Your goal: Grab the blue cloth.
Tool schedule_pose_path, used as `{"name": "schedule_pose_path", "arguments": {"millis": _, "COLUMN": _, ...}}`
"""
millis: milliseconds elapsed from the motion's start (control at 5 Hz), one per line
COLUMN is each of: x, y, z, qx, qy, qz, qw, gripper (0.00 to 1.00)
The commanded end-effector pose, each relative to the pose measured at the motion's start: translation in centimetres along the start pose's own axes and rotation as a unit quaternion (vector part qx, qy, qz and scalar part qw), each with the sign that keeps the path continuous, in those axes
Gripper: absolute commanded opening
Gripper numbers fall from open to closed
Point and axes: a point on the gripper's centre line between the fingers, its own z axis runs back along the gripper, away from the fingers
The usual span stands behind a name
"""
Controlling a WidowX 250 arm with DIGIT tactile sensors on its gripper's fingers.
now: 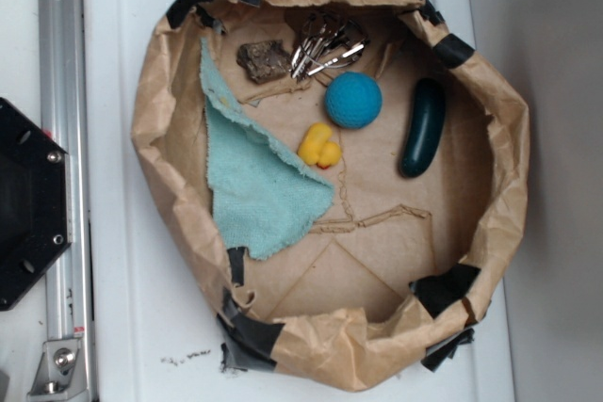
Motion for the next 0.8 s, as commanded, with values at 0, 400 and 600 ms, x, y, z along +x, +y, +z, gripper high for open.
{"name": "schedule_pose_path", "arguments": {"millis": 0, "x": 0.0, "y": 0.0, "z": 0.0, "qx": 0.000, "qy": 0.000, "qz": 0.000, "qw": 1.000, "gripper": 1.00}}
{"name": "schedule_pose_path", "arguments": {"millis": 400, "x": 9.2, "y": 2.7, "z": -6.3, "qx": -0.005, "qy": 0.005, "qz": 0.072, "qw": 0.997, "gripper": 1.00}}
{"name": "schedule_pose_path", "arguments": {"millis": 600, "x": 11.2, "y": 3.2, "z": -11.8, "qx": -0.009, "qy": 0.044, "qz": 0.090, "qw": 0.995, "gripper": 1.00}}
